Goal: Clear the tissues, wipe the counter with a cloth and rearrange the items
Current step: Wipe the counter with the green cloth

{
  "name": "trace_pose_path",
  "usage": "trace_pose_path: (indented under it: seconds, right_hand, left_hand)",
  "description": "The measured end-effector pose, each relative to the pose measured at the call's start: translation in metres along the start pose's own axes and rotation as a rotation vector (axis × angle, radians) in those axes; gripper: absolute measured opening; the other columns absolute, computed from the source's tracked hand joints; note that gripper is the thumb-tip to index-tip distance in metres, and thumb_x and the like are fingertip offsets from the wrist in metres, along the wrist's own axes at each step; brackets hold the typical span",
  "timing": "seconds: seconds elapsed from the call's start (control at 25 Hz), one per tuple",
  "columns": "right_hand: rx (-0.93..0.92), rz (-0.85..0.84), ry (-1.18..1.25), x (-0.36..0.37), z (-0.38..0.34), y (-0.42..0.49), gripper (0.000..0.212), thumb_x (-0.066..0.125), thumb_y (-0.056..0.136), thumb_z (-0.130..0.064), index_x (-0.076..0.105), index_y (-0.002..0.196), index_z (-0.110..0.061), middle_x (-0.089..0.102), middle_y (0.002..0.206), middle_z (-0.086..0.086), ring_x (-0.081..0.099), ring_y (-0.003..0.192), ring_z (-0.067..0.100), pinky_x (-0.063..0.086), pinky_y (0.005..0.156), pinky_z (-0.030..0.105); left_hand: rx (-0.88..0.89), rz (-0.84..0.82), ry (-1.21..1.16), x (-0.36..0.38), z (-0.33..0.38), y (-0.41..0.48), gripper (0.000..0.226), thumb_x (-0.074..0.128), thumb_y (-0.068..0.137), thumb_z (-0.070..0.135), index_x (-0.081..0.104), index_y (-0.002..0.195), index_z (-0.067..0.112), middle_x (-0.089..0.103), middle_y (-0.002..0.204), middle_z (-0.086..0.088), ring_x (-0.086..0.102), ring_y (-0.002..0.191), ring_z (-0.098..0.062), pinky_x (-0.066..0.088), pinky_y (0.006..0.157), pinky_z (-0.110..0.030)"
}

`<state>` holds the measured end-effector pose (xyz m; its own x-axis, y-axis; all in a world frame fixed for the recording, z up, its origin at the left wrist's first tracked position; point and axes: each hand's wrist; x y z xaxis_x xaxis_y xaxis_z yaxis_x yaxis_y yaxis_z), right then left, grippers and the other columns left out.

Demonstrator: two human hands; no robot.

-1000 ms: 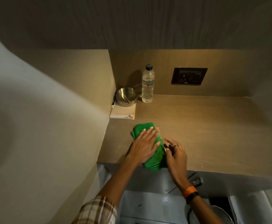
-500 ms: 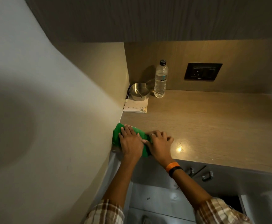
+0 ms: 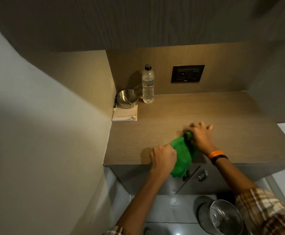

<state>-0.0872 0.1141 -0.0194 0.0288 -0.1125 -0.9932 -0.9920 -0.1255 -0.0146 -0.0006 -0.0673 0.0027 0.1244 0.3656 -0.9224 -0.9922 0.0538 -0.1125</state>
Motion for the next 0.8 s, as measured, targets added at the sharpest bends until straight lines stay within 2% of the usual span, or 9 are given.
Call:
trace_pose_path:
  seconds: [0.08, 0.16, 0.24, 0.28, 0.32, 0.4, 0.48, 0.68, 0.8]
  right_hand:
    - [0.116, 0.156, 0.123, 0.010, -0.019, -0.017, 0.032, 0.064, 0.091, -0.022, 0.068, 0.122, -0.027, 0.059, 0.126, 0.008, 0.052, 0.120, 0.033, 0.036, 0.093, 0.045]
    - [0.185, 0.168, 0.236, 0.030, -0.059, -0.040, 0.039, 0.052, 0.096, -0.035, 0.064, 0.129, -0.018, 0.055, 0.135, 0.014, 0.050, 0.129, 0.041, 0.036, 0.106, 0.049]
    - [0.126, 0.006, 0.205, 0.049, -0.090, -0.055, 0.067, 0.033, 0.095, -0.056, 0.051, 0.146, -0.017, 0.035, 0.161, 0.018, 0.023, 0.151, 0.047, 0.017, 0.125, 0.054]
    - [0.070, -0.058, 0.159, 0.056, -0.092, -0.059, 0.076, 0.027, 0.094, -0.064, 0.040, 0.154, -0.020, 0.019, 0.168, 0.015, 0.006, 0.156, 0.044, 0.006, 0.128, 0.054]
    - [0.005, -0.082, 0.122, 0.059, -0.084, -0.060, 0.079, 0.025, 0.093, -0.068, 0.030, 0.159, -0.023, 0.009, 0.171, 0.011, -0.004, 0.158, 0.039, 0.000, 0.129, 0.054]
    - [-0.113, -0.072, 0.056, 0.058, -0.042, -0.060, 0.079, 0.025, 0.095, -0.072, 0.015, 0.161, -0.031, -0.001, 0.171, 0.004, -0.011, 0.158, 0.030, 0.003, 0.129, 0.054]
    - [-0.119, -0.082, 0.017, 0.052, 0.015, -0.062, 0.078, 0.022, 0.096, -0.075, 0.002, 0.161, -0.037, -0.010, 0.170, 0.000, -0.014, 0.158, 0.026, 0.002, 0.129, 0.055]
    - [0.156, -0.157, 0.033, 0.022, 0.151, -0.082, 0.087, 0.019, 0.092, -0.078, -0.007, 0.161, -0.032, -0.014, 0.169, -0.005, -0.014, 0.158, 0.023, -0.005, 0.126, 0.059]
    - [0.303, -0.198, 0.250, 0.009, 0.171, -0.078, 0.078, 0.028, 0.102, -0.063, -0.006, 0.162, -0.027, -0.007, 0.170, -0.007, -0.010, 0.158, 0.017, -0.009, 0.127, 0.054]
  left_hand:
    - [-0.051, 0.040, -0.107, 0.001, -0.008, 0.013, 0.035, 0.042, 0.101, 0.024, 0.064, 0.077, 0.012, 0.058, 0.071, -0.006, 0.060, 0.072, -0.028, 0.037, 0.061, -0.034]
    - [-0.101, 0.109, -0.162, 0.005, -0.025, 0.030, 0.030, 0.044, 0.102, 0.026, 0.067, 0.086, 0.014, 0.064, 0.075, -0.004, 0.061, 0.076, -0.027, 0.042, 0.060, -0.033]
    - [-0.081, 0.168, -0.170, 0.010, -0.040, 0.045, 0.026, 0.044, 0.104, 0.026, 0.068, 0.102, 0.017, 0.070, 0.094, -0.007, 0.063, 0.088, -0.025, 0.050, 0.073, -0.035]
    - [-0.052, 0.173, -0.160, 0.013, -0.045, 0.051, 0.027, 0.043, 0.104, 0.028, 0.066, 0.113, 0.018, 0.070, 0.107, -0.007, 0.062, 0.098, -0.024, 0.049, 0.082, -0.037]
    - [-0.007, 0.173, -0.130, 0.015, -0.049, 0.058, 0.030, 0.043, 0.104, 0.029, 0.065, 0.122, 0.018, 0.068, 0.117, -0.006, 0.058, 0.108, -0.024, 0.047, 0.090, -0.039]
    - [0.078, 0.204, -0.061, 0.023, -0.053, 0.069, 0.033, 0.044, 0.103, 0.032, 0.063, 0.127, 0.018, 0.065, 0.126, -0.005, 0.053, 0.117, -0.023, 0.042, 0.098, -0.041]
    - [0.140, 0.218, -0.029, 0.032, -0.047, 0.075, 0.034, 0.045, 0.103, 0.032, 0.063, 0.128, 0.017, 0.064, 0.128, -0.005, 0.052, 0.118, -0.023, 0.038, 0.100, -0.041]
    - [0.253, 0.162, -0.008, 0.061, -0.004, 0.065, 0.037, 0.049, 0.100, 0.036, 0.063, 0.129, 0.018, 0.060, 0.133, -0.003, 0.049, 0.119, -0.023, 0.032, 0.098, -0.044]
    - [0.381, 0.170, -0.027, 0.081, 0.035, 0.053, 0.037, 0.054, 0.096, 0.040, 0.066, 0.125, 0.020, 0.063, 0.127, -0.002, 0.052, 0.115, -0.023, 0.035, 0.093, -0.044]
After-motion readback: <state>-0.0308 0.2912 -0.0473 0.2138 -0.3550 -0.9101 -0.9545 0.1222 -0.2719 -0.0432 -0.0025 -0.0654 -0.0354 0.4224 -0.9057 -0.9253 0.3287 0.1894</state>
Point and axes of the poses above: each hand's wrist, its own y-axis towards the middle knuckle, its own x-axis out of the palm, z = x × y
